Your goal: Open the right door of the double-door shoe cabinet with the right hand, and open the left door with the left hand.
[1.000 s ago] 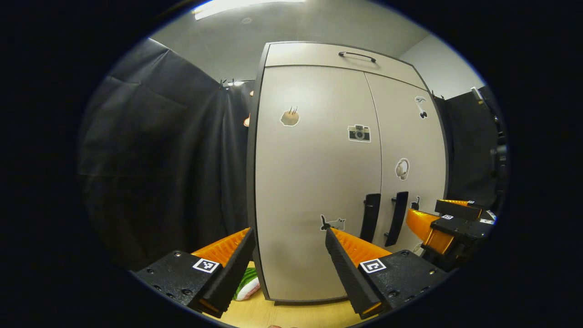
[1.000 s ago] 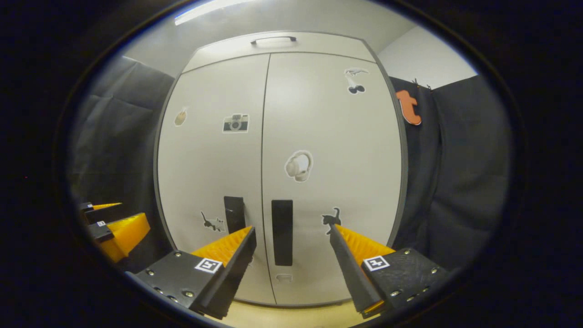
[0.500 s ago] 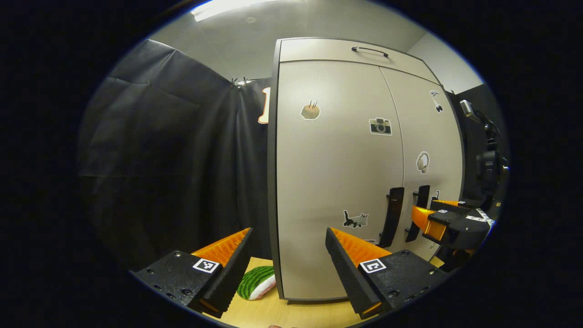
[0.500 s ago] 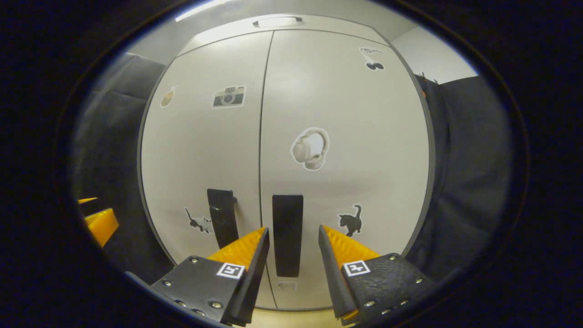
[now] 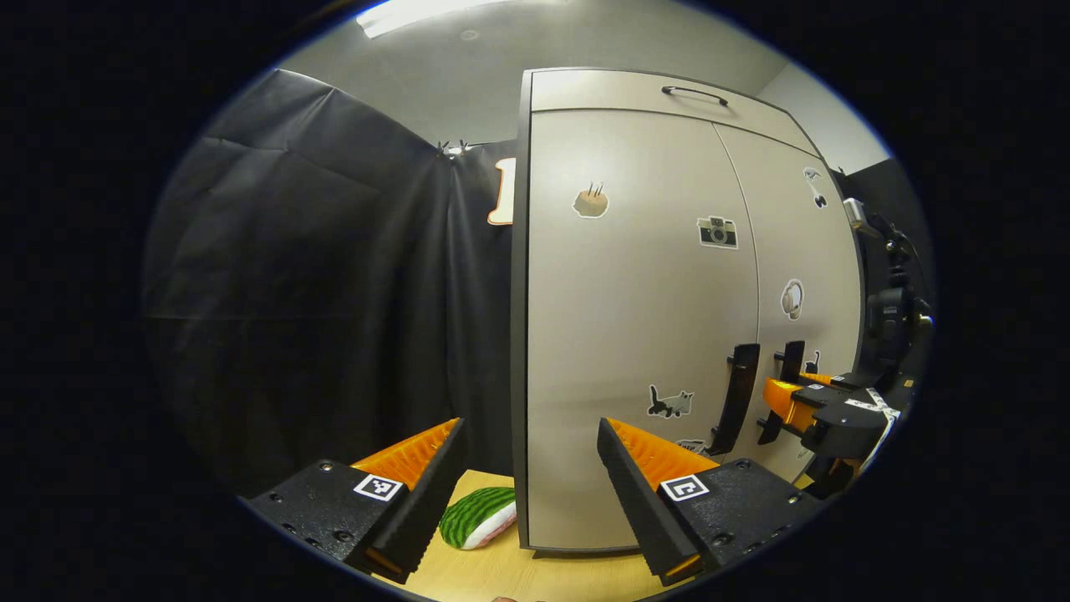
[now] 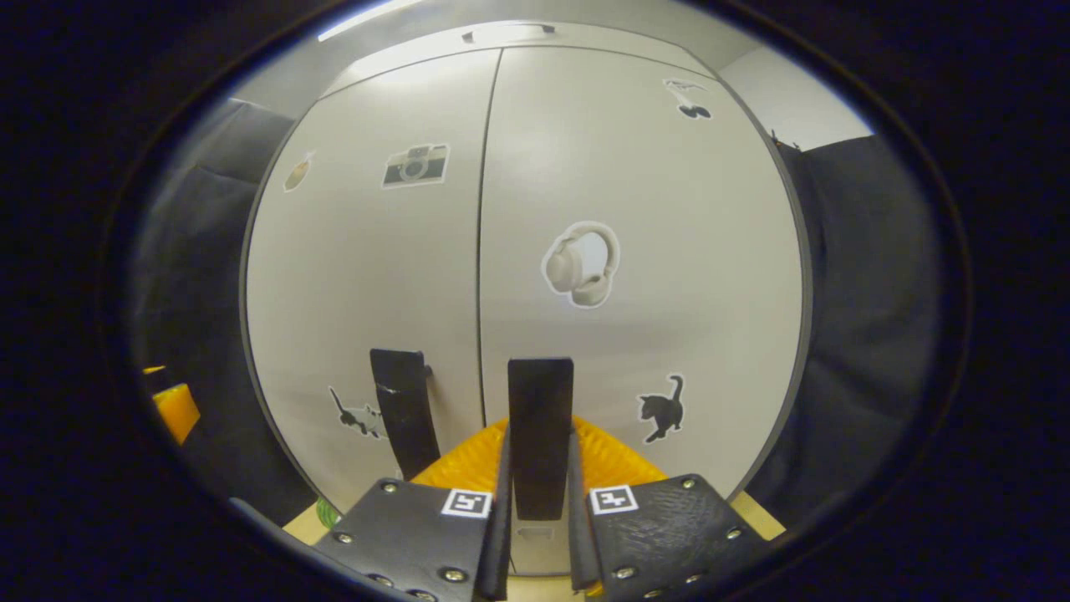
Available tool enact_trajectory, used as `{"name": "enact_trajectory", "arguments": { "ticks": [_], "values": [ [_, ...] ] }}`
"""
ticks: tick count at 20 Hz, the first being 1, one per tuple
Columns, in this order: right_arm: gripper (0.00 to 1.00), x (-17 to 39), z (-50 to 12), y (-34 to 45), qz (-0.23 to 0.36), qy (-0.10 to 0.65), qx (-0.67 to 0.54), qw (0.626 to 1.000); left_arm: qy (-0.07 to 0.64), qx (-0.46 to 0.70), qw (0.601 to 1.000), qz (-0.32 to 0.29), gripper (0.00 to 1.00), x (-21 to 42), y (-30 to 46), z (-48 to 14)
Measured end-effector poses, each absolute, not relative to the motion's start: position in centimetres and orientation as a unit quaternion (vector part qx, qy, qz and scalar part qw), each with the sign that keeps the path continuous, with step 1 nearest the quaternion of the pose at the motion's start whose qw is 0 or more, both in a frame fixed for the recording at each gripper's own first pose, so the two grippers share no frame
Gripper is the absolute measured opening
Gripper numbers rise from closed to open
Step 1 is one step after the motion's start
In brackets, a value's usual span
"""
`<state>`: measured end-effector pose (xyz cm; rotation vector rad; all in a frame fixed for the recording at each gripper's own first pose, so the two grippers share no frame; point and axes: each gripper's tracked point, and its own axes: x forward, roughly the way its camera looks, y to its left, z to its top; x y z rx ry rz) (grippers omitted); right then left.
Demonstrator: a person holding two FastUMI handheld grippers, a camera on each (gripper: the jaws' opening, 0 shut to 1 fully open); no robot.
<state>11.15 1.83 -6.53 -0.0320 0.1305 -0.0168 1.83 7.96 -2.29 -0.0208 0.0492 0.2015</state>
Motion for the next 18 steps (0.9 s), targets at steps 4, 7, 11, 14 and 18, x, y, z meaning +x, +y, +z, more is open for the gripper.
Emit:
{"name": "enact_trajectory", "arguments": {
  "ticks": [4, 7, 11, 14, 18],
  "values": [
    [0.28, 10.9, -6.5, 1.8, -0.018, 0.06, -0.028, 0.998, 0.025, -0.015, 0.995, 0.097, 0.96, 1.6, 7.8, -2.3],
    [0.29, 10.3, -6.4, 1.7, -0.011, 0.06, -0.031, 0.998, 0.028, -0.013, 0.995, 0.09, 0.96, 1.6, 7.4, -2.4],
    [0.29, 9.1, -6.4, 1.6, 0.016, 0.063, -0.02, 0.998, 0.029, -0.017, 0.996, 0.079, 0.96, 1.2, 6.6, -2.5],
    [0.17, 9.3, -6.4, 1.5, 0.025, 0.071, -0.01, 0.997, 0.027, -0.019, 0.997, 0.075, 0.96, 0.6, 6.4, -2.6],
    [0.17, 8.9, -6.5, 1.5, 0.021, 0.073, -0.008, 0.997, 0.026, -0.02, 0.997, 0.075, 0.96, 0.1, 6.8, -2.5]
  ]
}}
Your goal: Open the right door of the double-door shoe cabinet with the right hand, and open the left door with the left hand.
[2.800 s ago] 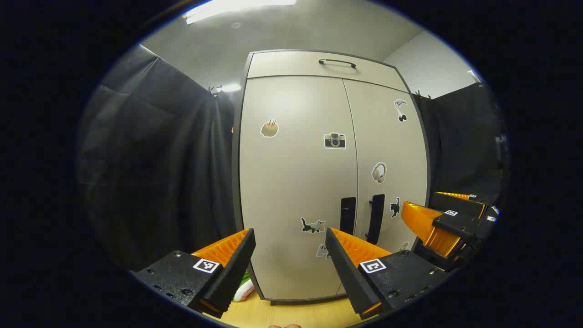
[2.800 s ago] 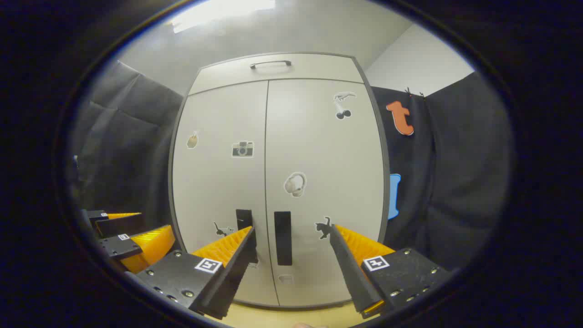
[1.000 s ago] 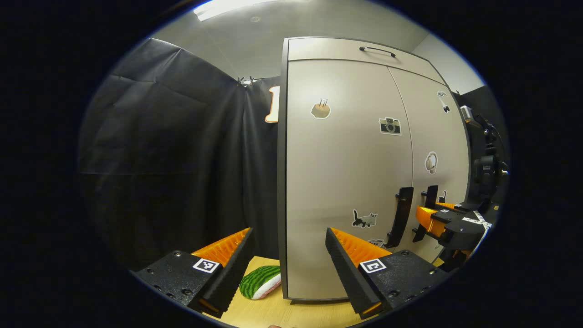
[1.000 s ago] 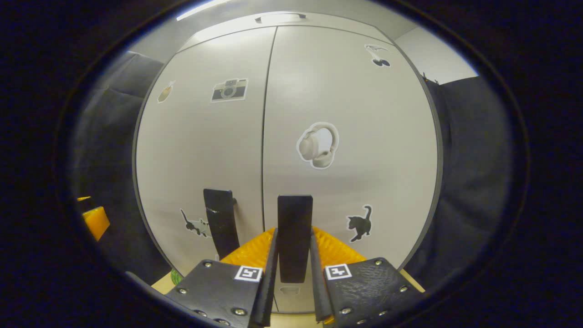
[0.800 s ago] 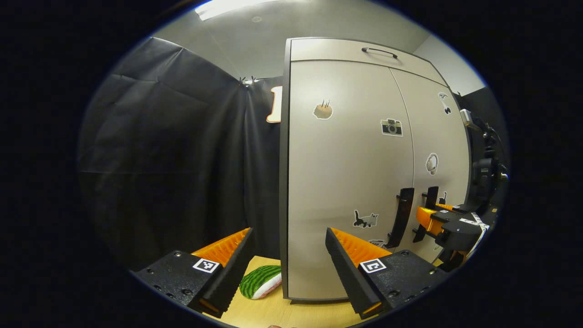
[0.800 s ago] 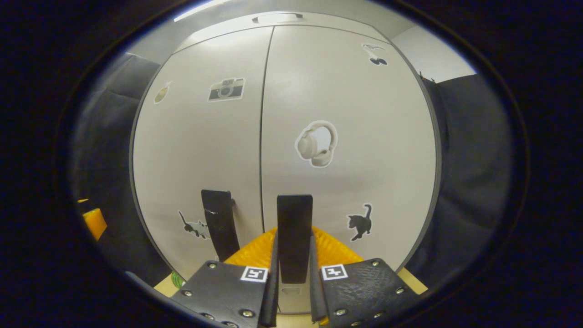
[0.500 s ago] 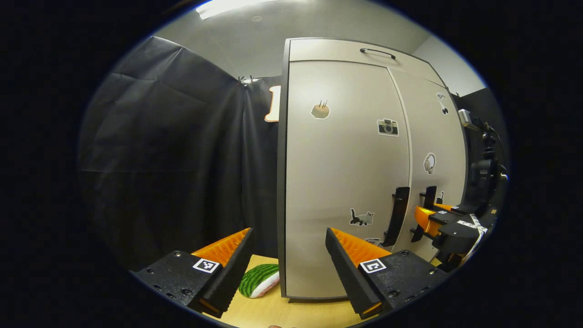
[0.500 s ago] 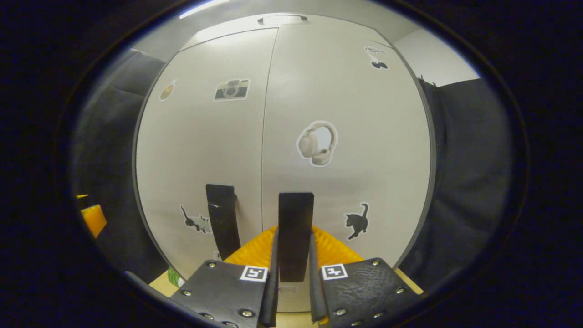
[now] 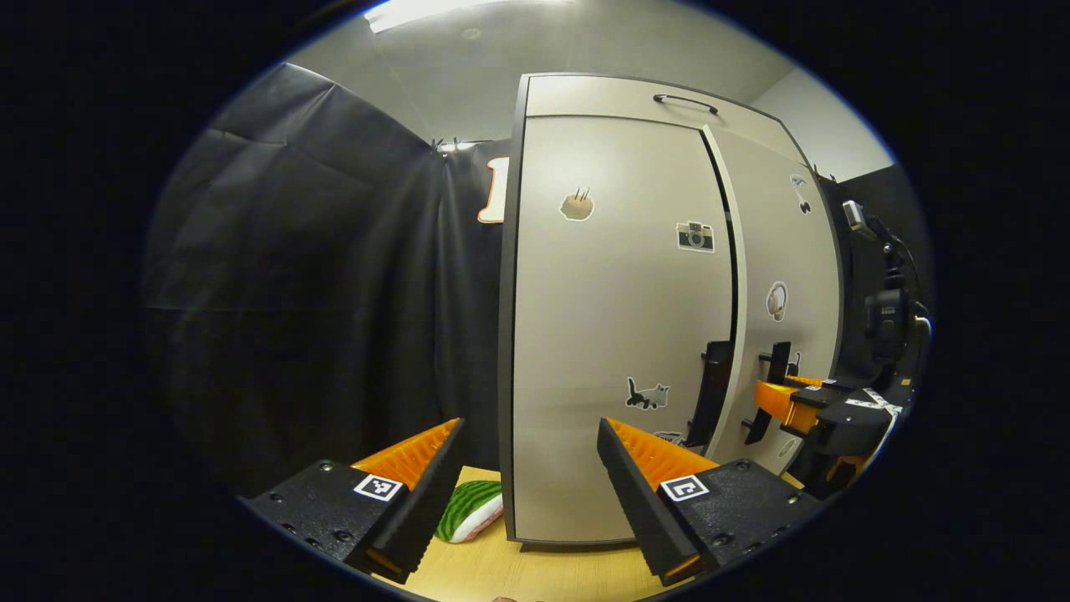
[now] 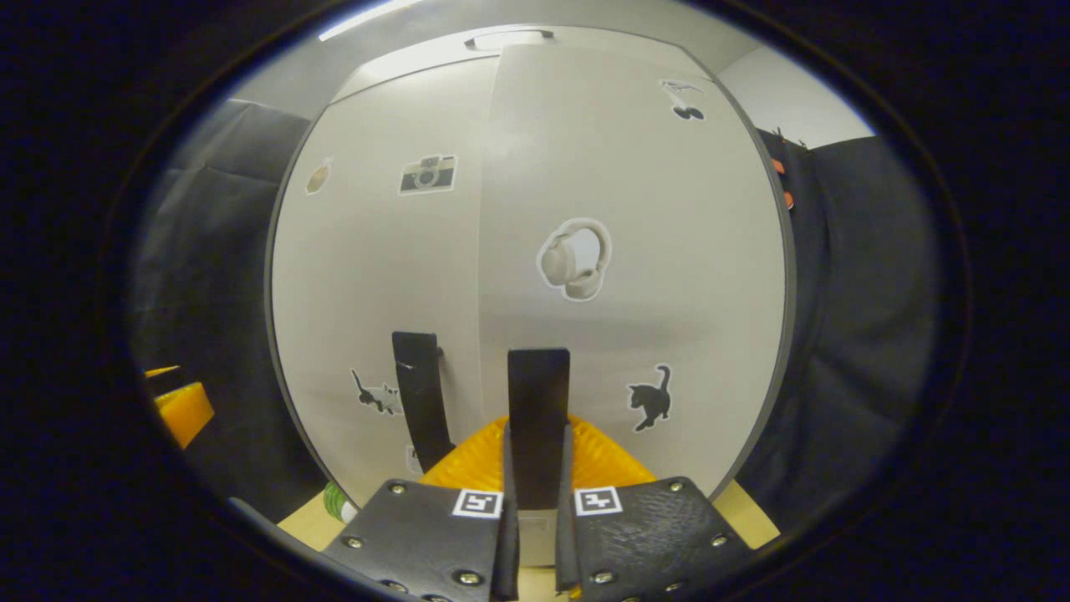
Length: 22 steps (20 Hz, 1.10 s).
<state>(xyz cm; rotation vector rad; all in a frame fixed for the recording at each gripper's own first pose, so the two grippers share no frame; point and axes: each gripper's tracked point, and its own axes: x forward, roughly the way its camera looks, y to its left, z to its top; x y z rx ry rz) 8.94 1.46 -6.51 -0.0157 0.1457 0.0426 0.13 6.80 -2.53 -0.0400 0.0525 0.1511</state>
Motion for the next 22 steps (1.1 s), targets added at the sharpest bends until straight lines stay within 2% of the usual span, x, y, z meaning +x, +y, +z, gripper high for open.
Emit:
{"name": "enact_trajectory", "arguments": {
  "ticks": [1, 2, 4, 5, 7, 16, 22],
  "values": [
    [0.17, 8.9, -6.5, 1.4, 0.026, 0.074, -0.002, 0.997, 0.027, -0.021, 0.997, 0.076, 0.99, 0.0, 6.9, -2.6],
    [0.17, 8.7, -6.5, 1.4, 0.031, 0.073, 0.002, 0.997, 0.028, -0.022, 0.997, 0.075, 0.96, -0.1, 6.9, -2.6],
    [0.17, 8.3, -6.5, 1.1, 0.045, 0.071, 0.013, 0.996, 0.028, -0.027, 0.997, 0.072, 0.96, -0.1, 6.9, -2.7],
    [0.08, 7.5, -6.4, 1.2, 0.051, 0.068, 0.022, 0.996, 0.028, -0.029, 0.997, 0.072, 0.96, -0.2, 7.1, -2.7],
    [0.07, 7.5, -6.4, 1.0, 0.053, 0.076, 0.029, 0.995, 0.025, -0.032, 0.996, 0.075, 0.96, -0.4, 7.4, -2.6],
    [0.08, 5.2, -6.3, -0.2, -0.018, 0.057, 0.013, 0.998, 0.014, -0.034, 0.996, 0.081, 0.96, -1.8, 8.6, -2.0],
    [0.07, 2.5, -6.0, -1.8, -0.04, 0.051, 0.009, 0.998, 0.008, -0.031, 0.998, 0.056, 0.96, -2.0, 7.4, -1.7]
  ]
}}
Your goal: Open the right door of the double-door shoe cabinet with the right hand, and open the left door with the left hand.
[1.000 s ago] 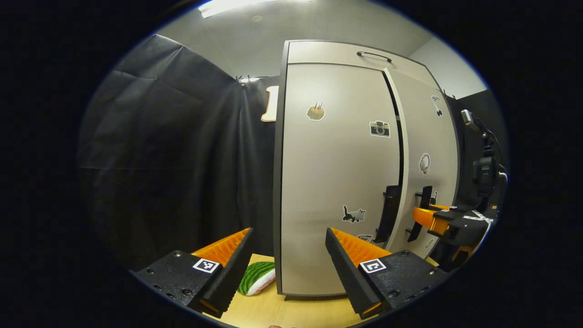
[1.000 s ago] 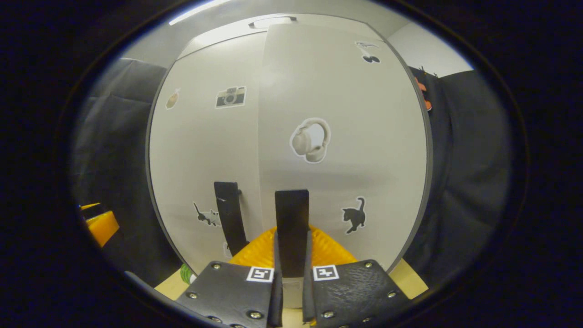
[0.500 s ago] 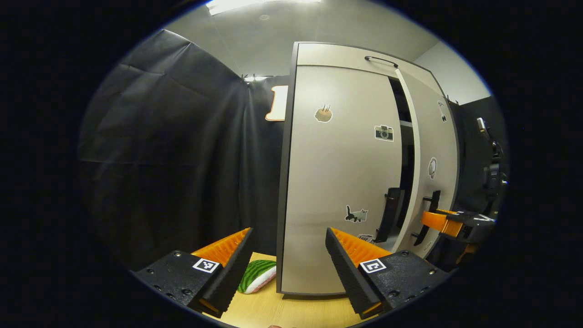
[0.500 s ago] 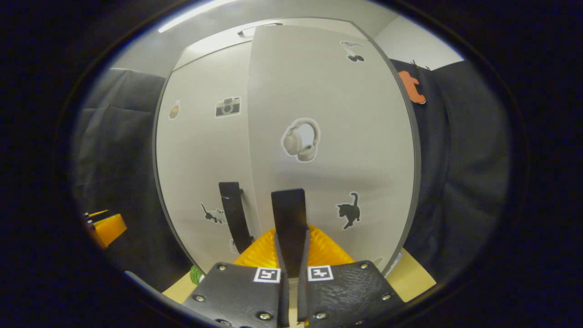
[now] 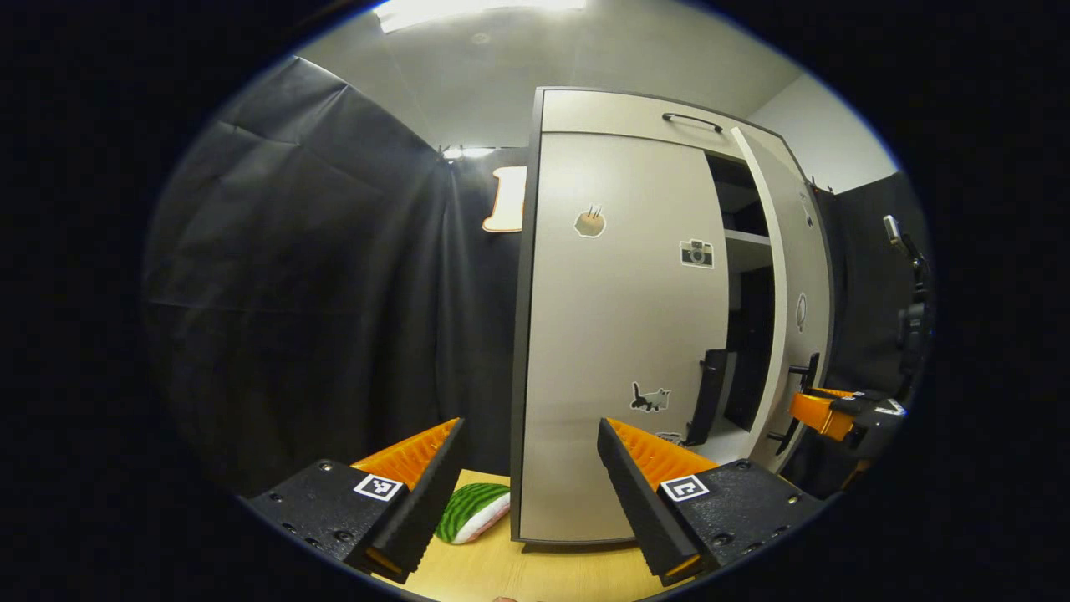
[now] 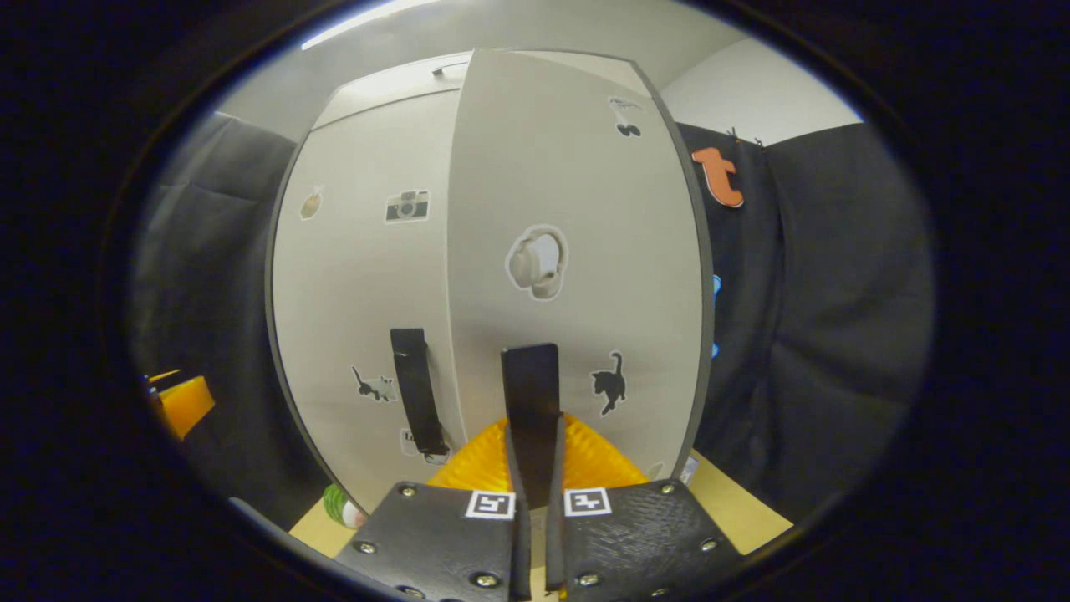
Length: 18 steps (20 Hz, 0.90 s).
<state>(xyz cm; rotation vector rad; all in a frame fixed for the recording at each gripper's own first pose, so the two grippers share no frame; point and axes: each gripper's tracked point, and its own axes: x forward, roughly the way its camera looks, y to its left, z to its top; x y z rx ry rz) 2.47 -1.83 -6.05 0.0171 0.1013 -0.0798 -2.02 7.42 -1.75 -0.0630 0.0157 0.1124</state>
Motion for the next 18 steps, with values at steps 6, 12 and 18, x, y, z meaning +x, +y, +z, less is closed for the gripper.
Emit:
{"name": "enact_trajectory", "arguments": {
  "ticks": [6, 12, 18],
  "values": [
    [0.06, 0.1, -6.1, -3.6, -0.066, 0.047, 0.001, 0.997, 0.007, -0.034, 0.999, 0.023, 0.96, -2.1, 5.2, -1.8],
    [0.04, -2.0, -5.5, -5.0, -0.079, 0.05, 0.01, 0.996, 0.011, -0.033, 0.999, -0.009, 0.96, -2.2, 3.0, -2.1],
    [0.04, -4.4, -5.1, -7.8, -0.111, 0.046, 0.002, 0.993, 0.013, -0.038, 0.999, -0.025, 0.99, -2.0, 1.9, -2.4]
  ]
}}
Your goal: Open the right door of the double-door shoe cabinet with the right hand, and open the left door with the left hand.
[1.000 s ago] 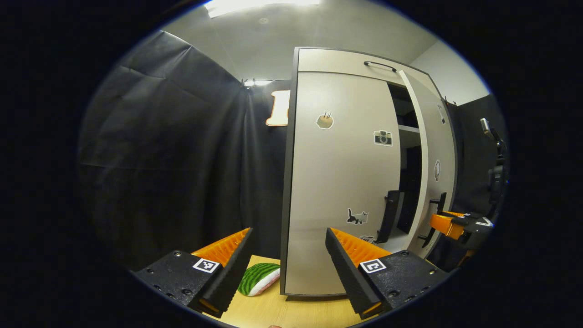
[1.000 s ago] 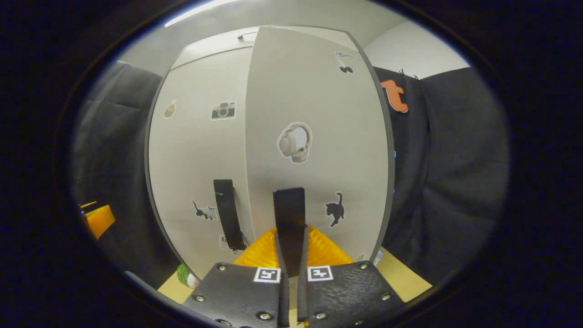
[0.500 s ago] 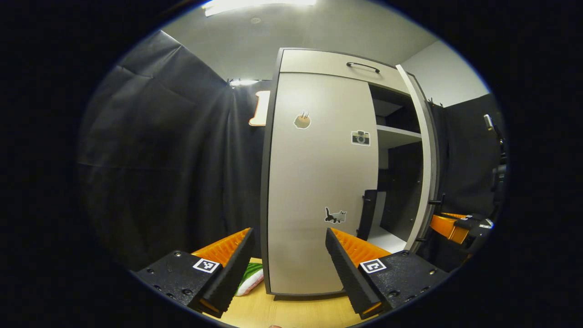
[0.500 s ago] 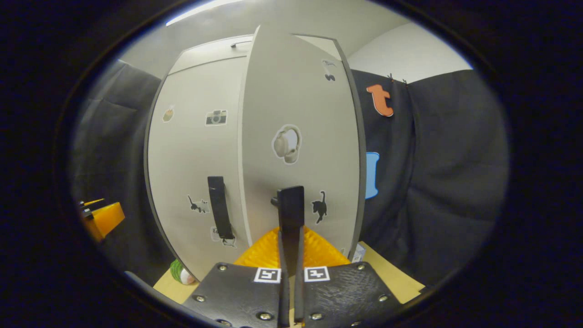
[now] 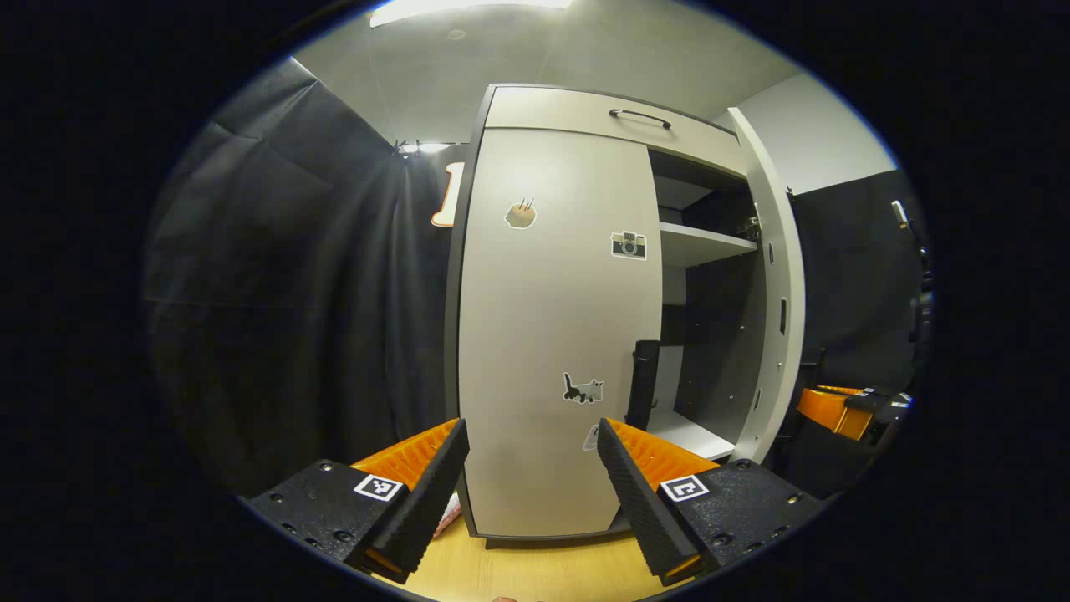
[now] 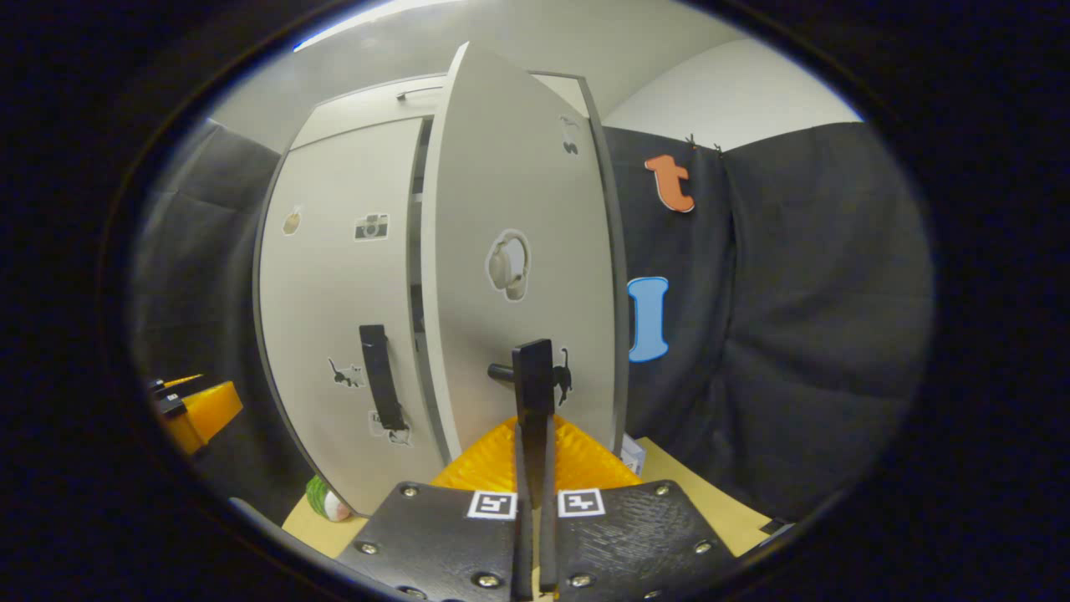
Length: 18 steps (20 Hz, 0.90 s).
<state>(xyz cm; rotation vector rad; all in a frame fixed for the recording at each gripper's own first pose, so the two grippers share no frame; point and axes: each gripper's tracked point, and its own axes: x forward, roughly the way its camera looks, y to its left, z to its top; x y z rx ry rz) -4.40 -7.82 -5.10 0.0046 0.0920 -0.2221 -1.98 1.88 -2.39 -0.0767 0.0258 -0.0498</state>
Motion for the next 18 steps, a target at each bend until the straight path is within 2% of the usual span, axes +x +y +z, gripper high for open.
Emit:
{"name": "enact_trajectory", "arguments": {
  "ticks": [1, 9, 10, 11, 15, 18],
  "values": [
    [0.04, -4.8, -5.0, -8.4, -0.118, 0.045, -0.001, 0.992, 0.013, -0.042, 0.999, -0.029, 0.96, -1.8, 1.6, -2.4],
    [0.03, -6.3, -4.7, -11.4, -0.137, 0.047, -0.005, 0.989, 0.027, -0.057, 0.996, -0.059, 0.96, -1.0, -2.2, -3.4],
    [0.03, -6.5, -4.7, -11.7, -0.138, 0.048, -0.004, 0.989, 0.027, -0.055, 0.996, -0.06, 0.99, -0.9, -2.4, -3.4],
    [0.03, -6.8, -4.7, -12.3, -0.142, 0.047, -0.005, 0.989, 0.026, -0.055, 0.996, -0.061, 0.96, -0.8, -2.7, -3.3],
    [0.03, -7.5, -4.5, -15.4, -0.177, 0.043, -0.014, 0.983, 0.023, -0.057, 0.996, -0.064, 0.96, -0.5, -3.6, -3.3],
    [0.03, -7.1, -5.9, -17.3, -0.165, 0.061, -0.001, 0.984, 0.028, -0.057, 0.996, -0.067, 0.96, 0.0, -4.5, -3.7]
  ]
}}
